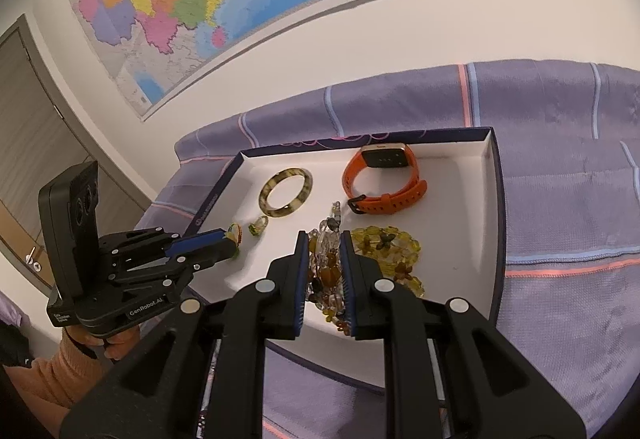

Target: Organize jewelry

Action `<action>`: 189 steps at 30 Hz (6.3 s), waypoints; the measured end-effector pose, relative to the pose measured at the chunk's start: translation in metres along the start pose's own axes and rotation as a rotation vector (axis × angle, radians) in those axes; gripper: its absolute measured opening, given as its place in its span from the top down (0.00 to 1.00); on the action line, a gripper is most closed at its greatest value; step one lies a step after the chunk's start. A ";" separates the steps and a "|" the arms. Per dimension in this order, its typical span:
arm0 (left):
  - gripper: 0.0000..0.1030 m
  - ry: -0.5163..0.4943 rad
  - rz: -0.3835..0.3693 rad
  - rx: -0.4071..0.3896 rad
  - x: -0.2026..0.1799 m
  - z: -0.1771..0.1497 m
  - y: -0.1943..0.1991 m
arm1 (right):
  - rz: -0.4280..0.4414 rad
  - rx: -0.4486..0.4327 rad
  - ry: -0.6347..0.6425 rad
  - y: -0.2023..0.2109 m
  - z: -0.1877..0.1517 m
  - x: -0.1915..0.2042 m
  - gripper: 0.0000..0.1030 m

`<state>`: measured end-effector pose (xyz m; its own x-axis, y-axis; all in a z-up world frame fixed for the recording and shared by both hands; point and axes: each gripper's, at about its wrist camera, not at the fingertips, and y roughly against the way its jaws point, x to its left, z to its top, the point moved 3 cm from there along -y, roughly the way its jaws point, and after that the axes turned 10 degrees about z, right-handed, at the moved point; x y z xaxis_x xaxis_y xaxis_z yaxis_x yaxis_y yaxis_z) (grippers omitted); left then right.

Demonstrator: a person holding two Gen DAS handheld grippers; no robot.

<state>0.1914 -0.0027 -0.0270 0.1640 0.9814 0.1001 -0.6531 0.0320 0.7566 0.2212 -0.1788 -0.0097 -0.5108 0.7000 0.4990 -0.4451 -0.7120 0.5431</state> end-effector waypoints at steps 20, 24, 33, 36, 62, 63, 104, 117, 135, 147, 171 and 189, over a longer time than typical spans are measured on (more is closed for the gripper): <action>0.59 -0.013 0.015 0.003 -0.008 -0.003 -0.004 | -0.050 0.007 -0.006 0.003 -0.011 -0.008 0.67; 0.56 0.017 0.009 -0.042 -0.001 -0.008 0.017 | -0.023 0.007 0.044 0.015 -0.020 0.009 0.63; 0.50 0.076 -0.024 -0.116 0.018 -0.049 0.069 | 0.111 0.158 0.216 -0.002 -0.067 0.072 0.60; 0.50 0.092 0.004 -0.101 0.023 -0.063 0.072 | 0.113 0.217 0.272 -0.020 -0.082 0.089 0.59; 0.44 -0.048 -0.258 -0.015 -0.047 -0.120 0.082 | -0.045 0.149 0.110 0.030 -0.106 0.034 0.90; 0.41 -0.073 -0.277 -0.013 -0.057 -0.121 0.083 | -0.059 0.147 0.102 0.036 -0.109 0.030 0.90; 0.90 -0.079 -0.188 -0.003 -0.065 -0.119 0.068 | -0.129 0.148 0.150 0.037 -0.124 0.040 0.49; 0.90 -0.039 -0.174 0.005 -0.056 -0.114 0.063 | -0.261 0.168 0.246 0.029 -0.126 0.051 0.83; 0.90 -0.021 -0.168 -0.026 -0.046 -0.106 0.073 | -0.073 0.036 0.109 0.063 -0.104 0.057 0.83; 0.90 -0.016 -0.150 -0.077 -0.038 -0.090 0.085 | -0.048 -0.016 0.141 0.079 -0.087 0.071 0.83; 0.90 0.003 -0.094 -0.154 -0.017 -0.056 0.094 | -0.043 -0.063 0.159 0.079 -0.050 0.067 0.83; 0.90 0.009 -0.056 -0.142 -0.011 -0.035 0.076 | -0.060 -0.064 0.129 0.063 -0.029 0.048 0.83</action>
<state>0.1142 -0.0042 0.0068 0.1970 0.9789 0.0545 -0.7412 0.1123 0.6618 0.1470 -0.1918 0.0294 -0.5704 0.7312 0.3743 -0.5213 -0.6743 0.5230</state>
